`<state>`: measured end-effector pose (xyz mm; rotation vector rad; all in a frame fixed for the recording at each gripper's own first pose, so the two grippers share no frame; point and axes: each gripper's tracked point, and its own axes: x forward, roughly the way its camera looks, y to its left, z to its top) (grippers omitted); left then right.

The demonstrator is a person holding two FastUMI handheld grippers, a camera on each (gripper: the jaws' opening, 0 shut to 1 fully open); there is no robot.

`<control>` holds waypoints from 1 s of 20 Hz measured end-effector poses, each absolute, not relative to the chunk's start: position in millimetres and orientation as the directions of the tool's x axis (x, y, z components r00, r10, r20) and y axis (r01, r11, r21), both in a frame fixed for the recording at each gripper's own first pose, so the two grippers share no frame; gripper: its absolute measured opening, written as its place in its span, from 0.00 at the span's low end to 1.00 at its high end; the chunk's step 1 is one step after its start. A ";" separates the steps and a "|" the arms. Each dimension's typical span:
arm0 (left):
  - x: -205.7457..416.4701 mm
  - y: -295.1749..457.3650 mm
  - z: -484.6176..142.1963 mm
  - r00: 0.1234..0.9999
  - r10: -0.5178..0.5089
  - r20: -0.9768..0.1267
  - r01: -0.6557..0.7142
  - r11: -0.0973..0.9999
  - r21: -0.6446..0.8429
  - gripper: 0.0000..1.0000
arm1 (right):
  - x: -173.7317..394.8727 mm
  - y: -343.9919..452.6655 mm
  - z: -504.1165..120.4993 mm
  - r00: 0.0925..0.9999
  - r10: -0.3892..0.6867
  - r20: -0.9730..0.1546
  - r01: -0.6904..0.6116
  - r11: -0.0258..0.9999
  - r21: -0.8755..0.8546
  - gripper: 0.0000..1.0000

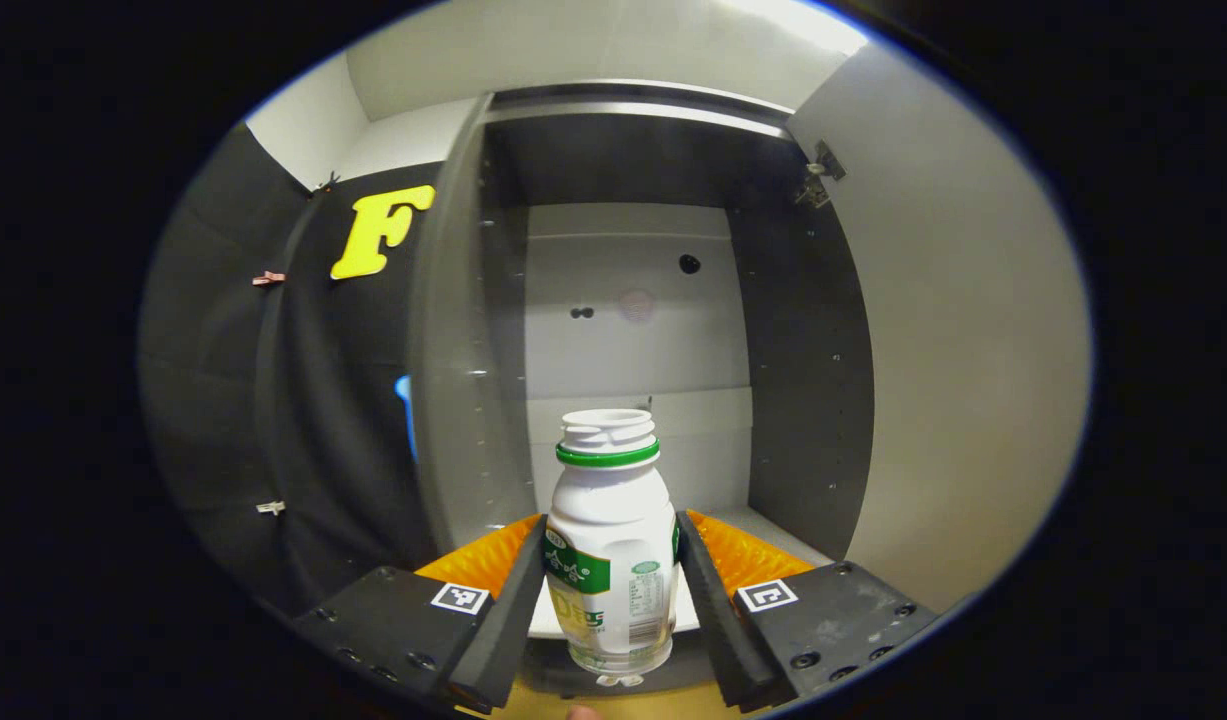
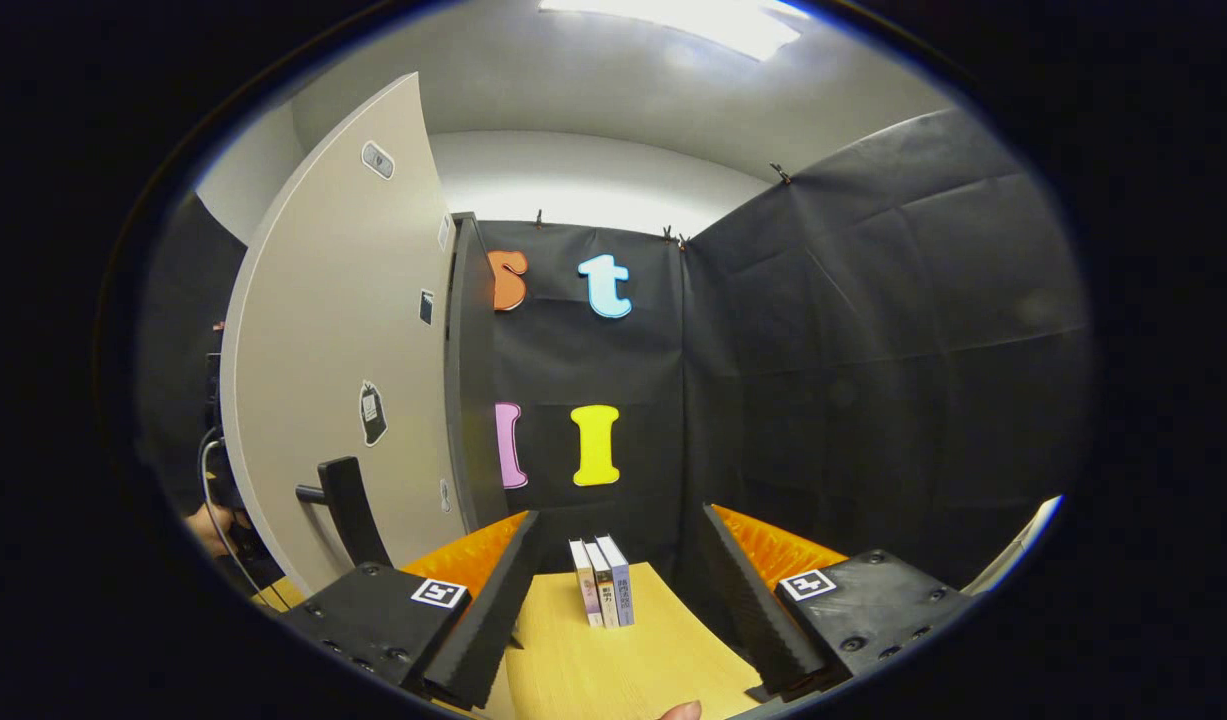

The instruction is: Open the cabinet door with the right hand, grasp the bottle in the cabinet with the left hand and place it on the coaster, then close the cabinet door with the right hand.

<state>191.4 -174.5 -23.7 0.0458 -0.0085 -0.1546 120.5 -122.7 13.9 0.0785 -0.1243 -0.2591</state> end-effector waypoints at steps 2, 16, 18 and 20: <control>170.6 -151.5 -31.6 0.991 -0.131 0.006 0.130 0.990 0.051 0.75 | 121.5 -123.8 13.8 0.955 -0.271 0.117 0.264 0.962 0.072 0.97; 56.5 -57.7 -152.3 0.996 -0.093 0.004 0.093 0.996 0.007 0.76 | 125.6 -112.4 1.5 0.941 -0.313 0.126 0.306 0.949 0.074 0.98; 47.5 -53.6 -175.3 0.995 -0.096 0.008 0.096 0.995 0.021 0.76 | 127.3 -109.1 1.6 0.941 -0.311 0.138 0.301 0.950 0.085 0.98; 39.7 -49.1 -198.5 0.995 -0.097 0.012 0.096 0.995 0.018 0.76 | 126.3 -107.1 0.9 0.942 -0.308 0.137 0.295 0.950 0.104 0.98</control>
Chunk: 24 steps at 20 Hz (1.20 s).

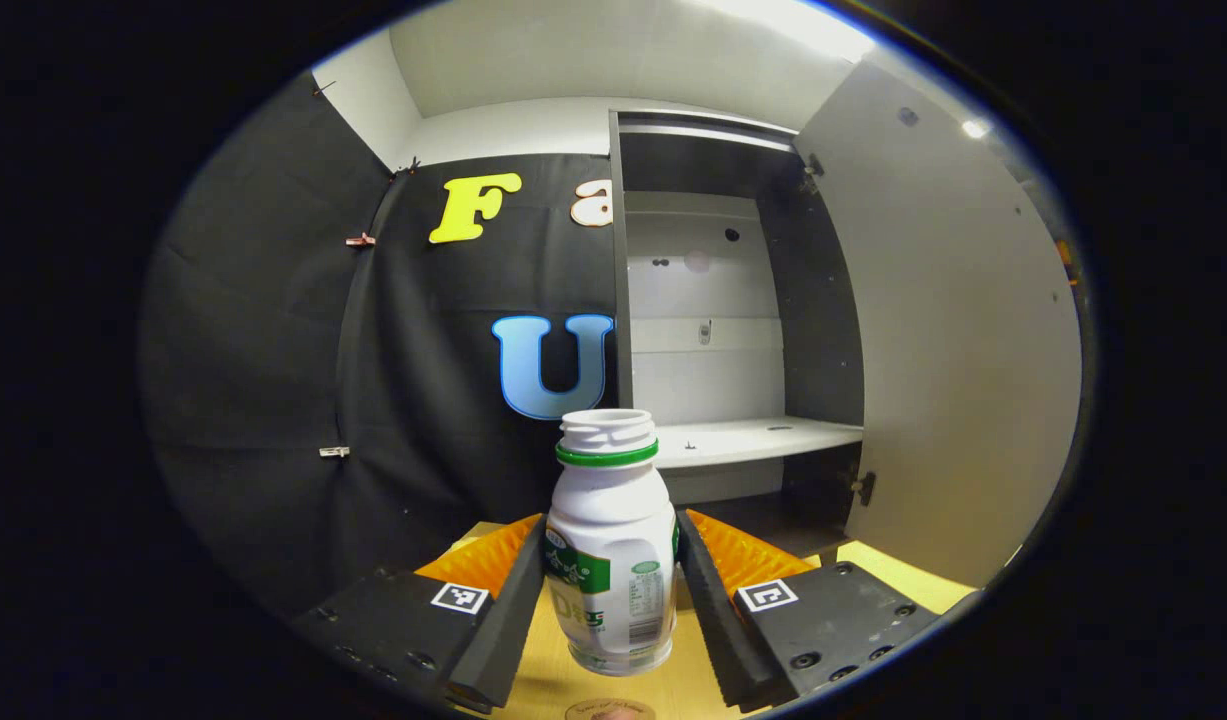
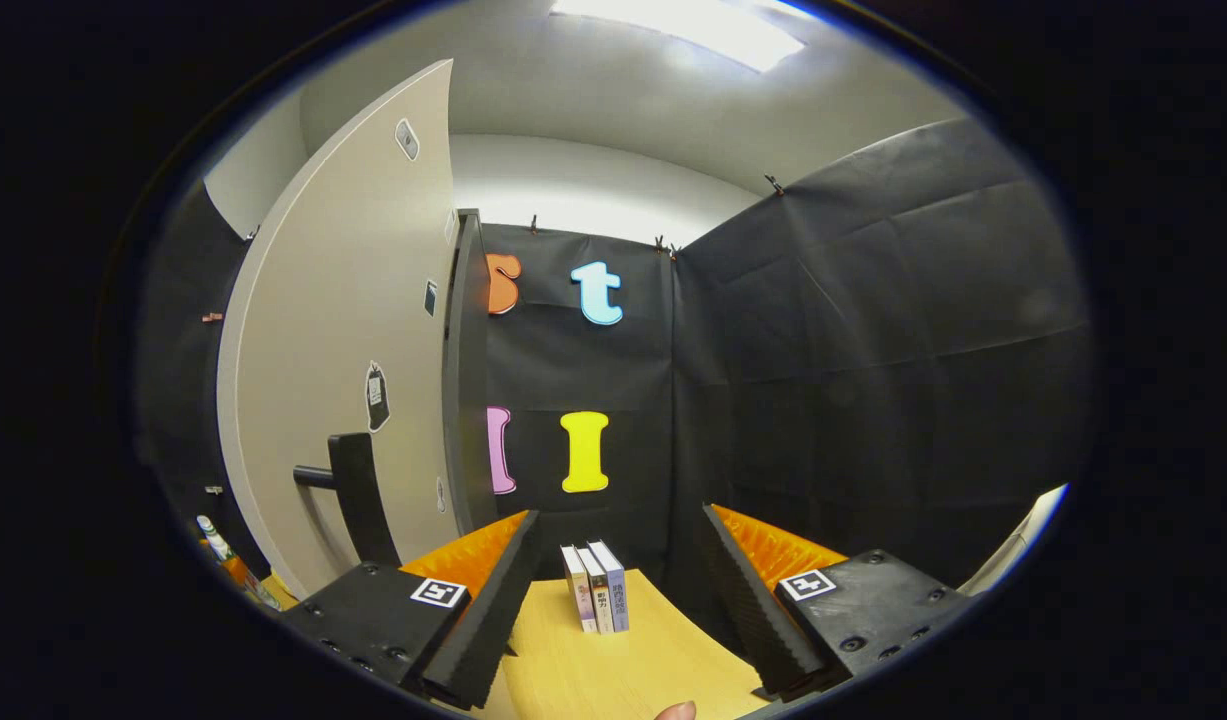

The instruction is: Open the cabinet door with the right hand, grasp the bottle in the cabinet with the left hand and place it on the coaster, then close the cabinet door with the right hand.

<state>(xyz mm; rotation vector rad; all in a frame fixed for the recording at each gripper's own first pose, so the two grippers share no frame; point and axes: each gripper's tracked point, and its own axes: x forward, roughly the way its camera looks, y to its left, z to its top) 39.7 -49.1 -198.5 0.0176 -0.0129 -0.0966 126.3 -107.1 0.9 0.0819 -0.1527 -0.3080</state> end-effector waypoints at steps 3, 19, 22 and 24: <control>33.4 -50.4 -229.4 0.993 -0.117 0.017 0.117 0.993 0.003 0.76 | 129.4 -106.5 1.3 0.940 -0.307 0.146 0.293 0.950 0.112 0.98; 26.1 -49.9 -379.8 0.978 -0.175 -0.113 0.174 0.985 -0.017 0.76 | 134.4 -123.5 -16.7 0.927 -0.369 0.063 0.357 0.922 0.149 0.98; 23.5 -50.7 -387.8 0.978 -0.172 -0.115 0.171 0.985 -0.013 0.77 | 134.9 -119.3 -18.5 0.930 -0.363 0.055 0.355 0.928 0.114 0.98; 22.7 -51.8 -387.9 0.980 -0.168 -0.109 0.168 0.986 -0.016 0.78 | 137.7 -115.9 -17.6 0.934 -0.353 0.058 0.346 0.933 0.103 0.98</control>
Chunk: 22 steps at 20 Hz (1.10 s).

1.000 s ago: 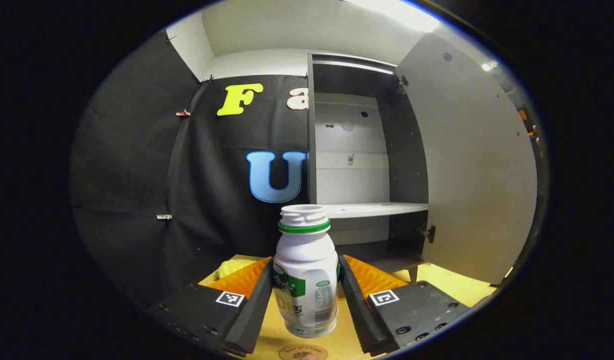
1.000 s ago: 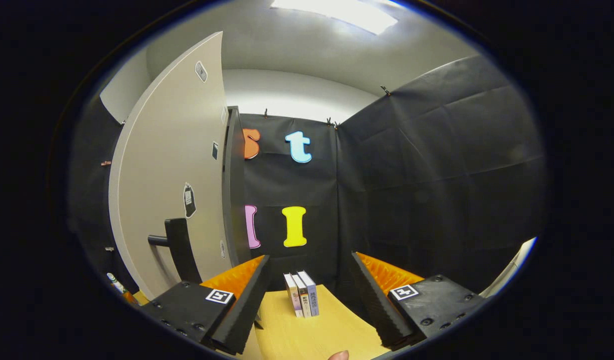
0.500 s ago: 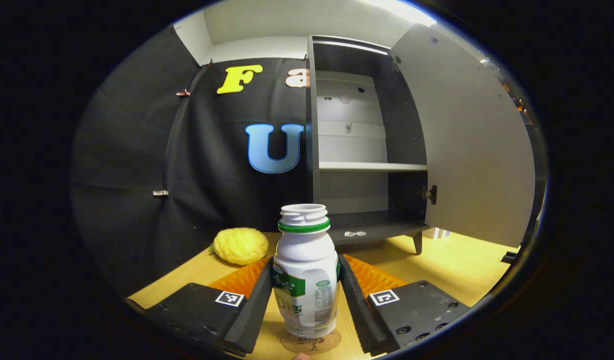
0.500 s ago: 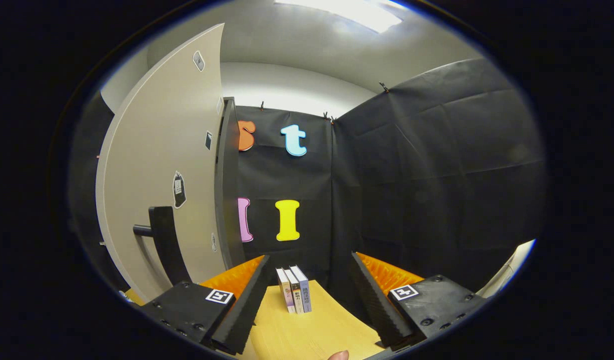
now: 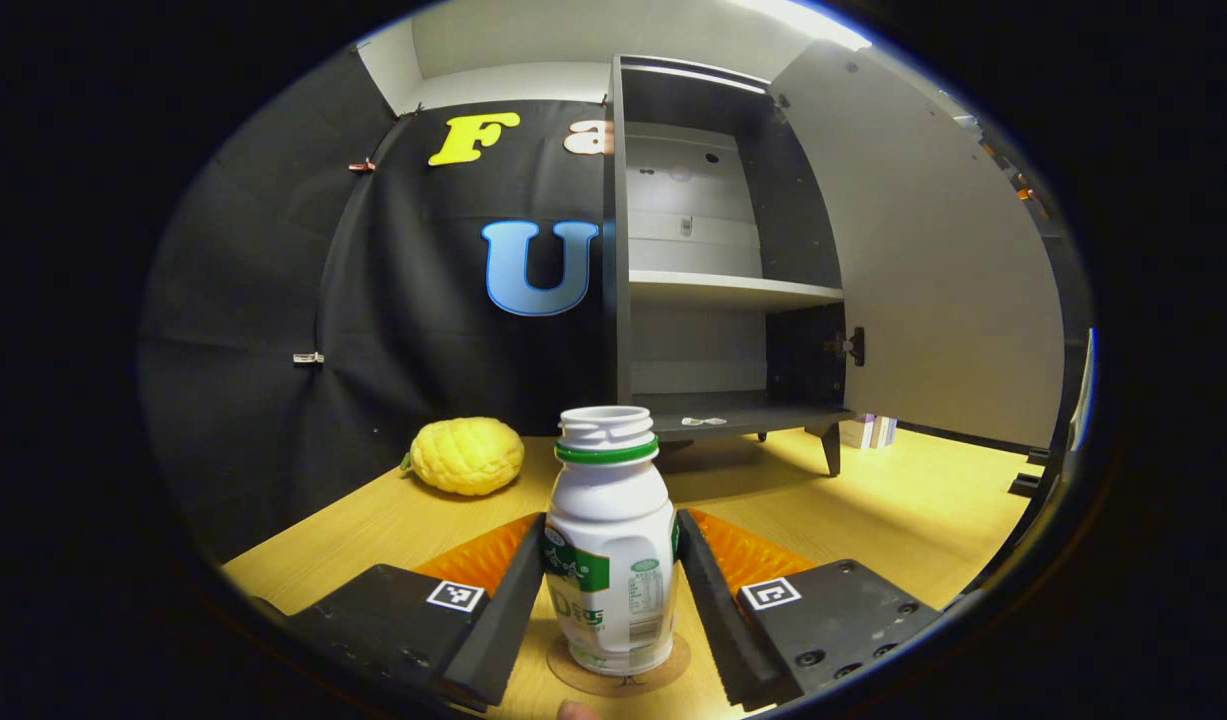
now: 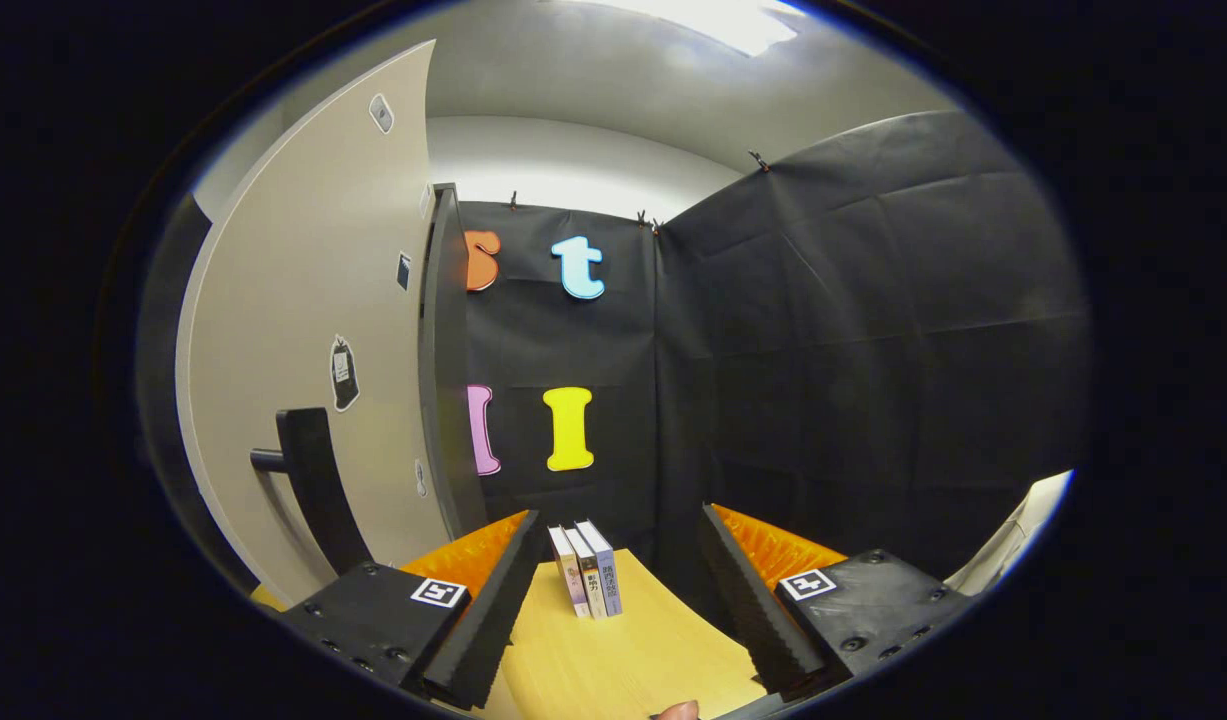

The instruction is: Open the cabinet door with the right hand, grasp the bottle in the cabinet with the left hand and place it on the coaster, then close the cabinet door with the right hand.

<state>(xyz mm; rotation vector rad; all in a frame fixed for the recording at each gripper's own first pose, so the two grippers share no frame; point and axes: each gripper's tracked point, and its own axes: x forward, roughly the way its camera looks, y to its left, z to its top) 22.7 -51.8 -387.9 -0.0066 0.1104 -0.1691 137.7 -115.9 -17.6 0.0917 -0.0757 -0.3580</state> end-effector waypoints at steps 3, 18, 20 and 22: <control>21.4 -54.8 -387.9 0.977 -0.167 -0.130 0.168 0.986 0.002 0.82 | 140.5 -113.2 -22.0 0.938 -0.342 0.050 0.336 0.937 0.096 0.98; 16.6 -93.0 -231.9 0.987 -0.076 -0.139 0.078 0.997 0.013 0.93 | 141.3 -115.0 -20.7 0.963 -0.265 0.041 0.259 0.959 0.115 0.98; 15.5 -96.1 -199.2 0.989 -0.052 -0.138 0.054 0.999 0.009 0.93 | 144.3 -109.5 -18.6 0.970 -0.235 0.061 0.230 0.969 0.087 0.98; 13.6 -100.2 -160.6 0.993 -0.043 -0.112 0.042 0.999 -0.009 0.93 | 146.6 -105.3 -17.0 0.975 -0.208 0.074 0.204 0.977 0.059 0.98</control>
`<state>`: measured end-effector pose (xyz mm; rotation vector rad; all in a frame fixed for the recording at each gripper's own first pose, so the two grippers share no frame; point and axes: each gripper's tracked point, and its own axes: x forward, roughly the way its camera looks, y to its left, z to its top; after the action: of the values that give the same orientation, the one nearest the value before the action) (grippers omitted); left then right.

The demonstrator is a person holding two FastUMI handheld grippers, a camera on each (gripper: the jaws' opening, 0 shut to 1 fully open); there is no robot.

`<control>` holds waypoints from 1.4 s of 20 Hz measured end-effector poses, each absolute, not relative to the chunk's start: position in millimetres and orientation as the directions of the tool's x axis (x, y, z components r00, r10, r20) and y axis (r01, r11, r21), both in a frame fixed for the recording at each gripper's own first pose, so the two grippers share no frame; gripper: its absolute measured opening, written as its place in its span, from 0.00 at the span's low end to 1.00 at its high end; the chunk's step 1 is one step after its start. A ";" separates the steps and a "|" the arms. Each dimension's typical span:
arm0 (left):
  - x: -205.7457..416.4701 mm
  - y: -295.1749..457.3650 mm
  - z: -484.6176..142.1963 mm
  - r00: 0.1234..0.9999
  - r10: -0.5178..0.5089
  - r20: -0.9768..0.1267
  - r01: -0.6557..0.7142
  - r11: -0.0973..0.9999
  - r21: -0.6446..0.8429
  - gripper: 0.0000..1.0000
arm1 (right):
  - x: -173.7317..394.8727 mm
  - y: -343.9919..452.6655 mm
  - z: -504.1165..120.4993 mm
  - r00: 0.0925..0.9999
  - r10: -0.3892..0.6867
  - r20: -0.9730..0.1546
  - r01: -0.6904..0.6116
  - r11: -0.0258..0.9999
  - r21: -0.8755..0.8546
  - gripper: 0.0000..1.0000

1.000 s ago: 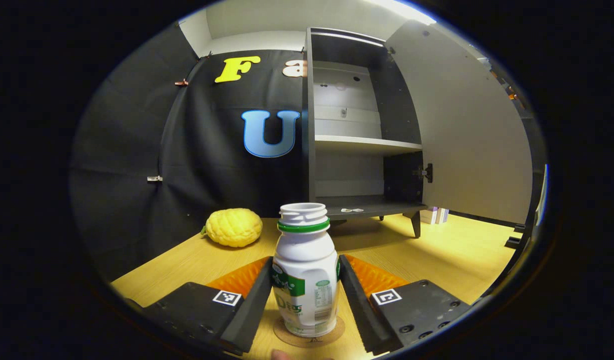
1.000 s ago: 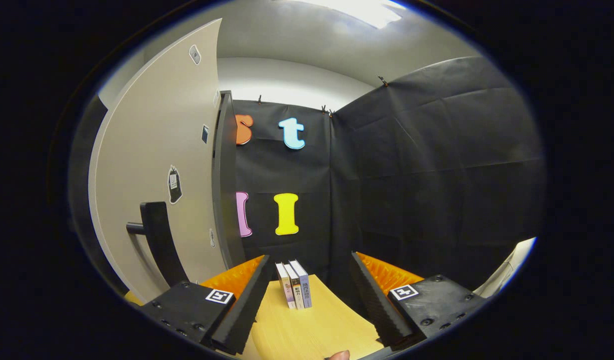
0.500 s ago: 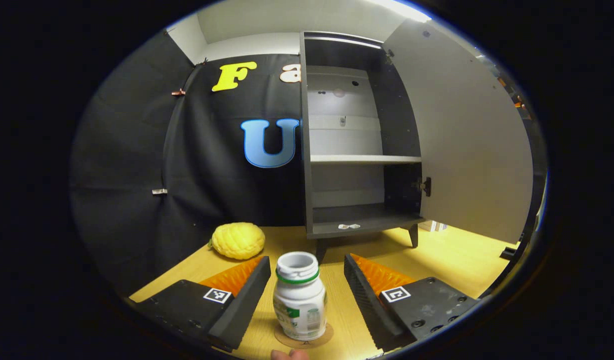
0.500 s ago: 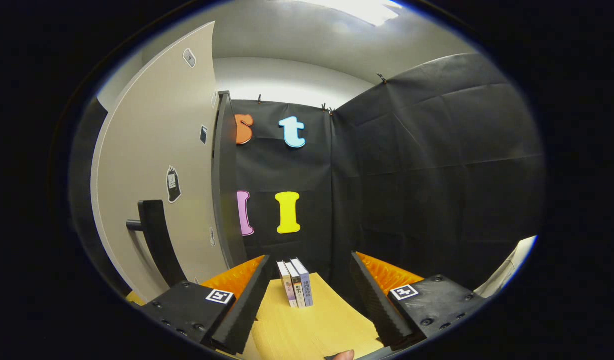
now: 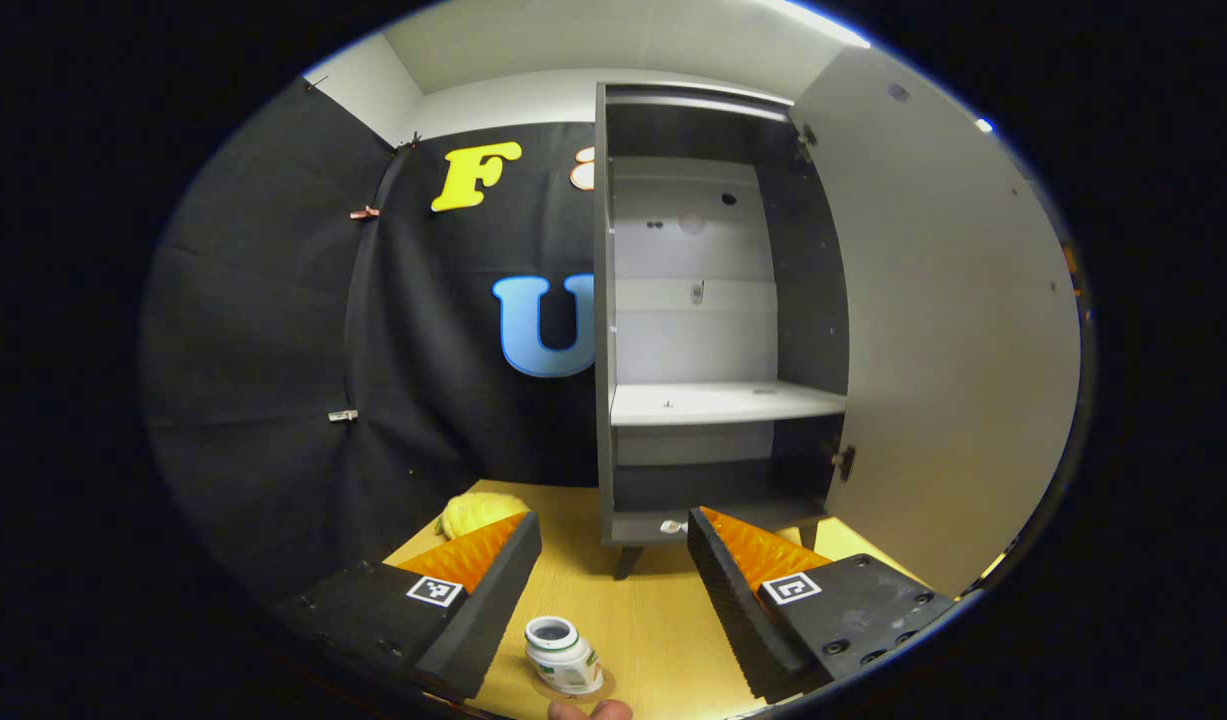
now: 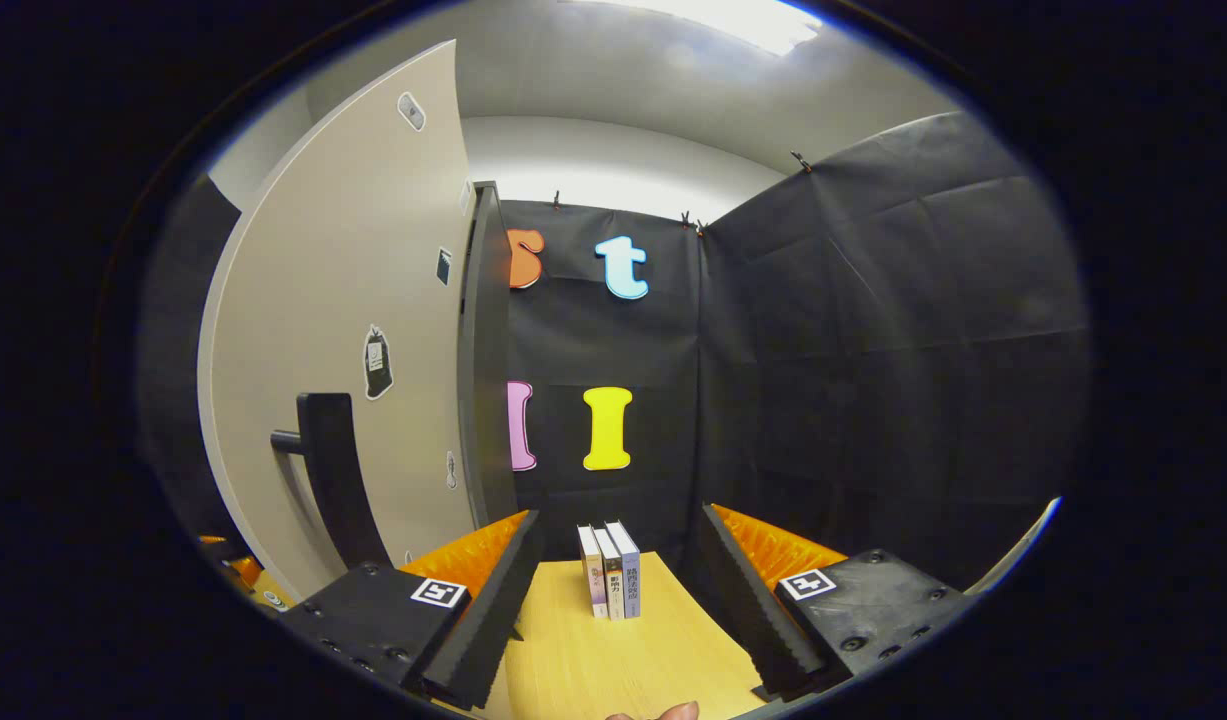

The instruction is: Open the cabinet door with the right hand, grasp the bottle in the cabinet with the left hand and place it on the coaster, then close the cabinet door with the right hand.

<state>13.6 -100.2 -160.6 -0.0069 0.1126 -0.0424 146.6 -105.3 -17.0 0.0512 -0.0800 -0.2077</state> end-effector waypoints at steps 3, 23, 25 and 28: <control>11.8 -97.1 -121.7 0.993 -0.003 -0.120 0.001 1.000 -0.018 0.93 | 147.8 -97.2 -14.9 0.982 -0.176 0.071 0.170 0.981 0.088 0.98; -14.8 -62.7 -65.3 0.997 0.027 -0.068 -0.024 0.998 0.051 0.92 | 144.8 18.7 -20.9 1.000 -0.012 0.014 0.009 0.983 0.186 0.95; -17.1 -54.1 -65.3 0.998 0.027 -0.065 -0.024 0.999 0.047 0.92 | 147.1 37.9 -20.7 1.000 -0.002 0.018 -0.002 0.982 0.186 0.95; -18.5 -42.9 -65.2 0.998 0.023 -0.064 -0.020 0.999 0.044 0.92 | 151.0 56.9 -20.9 1.000 0.000 0.022 -0.004 0.980 0.201 0.95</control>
<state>-18.5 -42.9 -65.2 0.0435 0.0649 0.0213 151.0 56.9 -20.9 0.2022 -0.0218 0.0022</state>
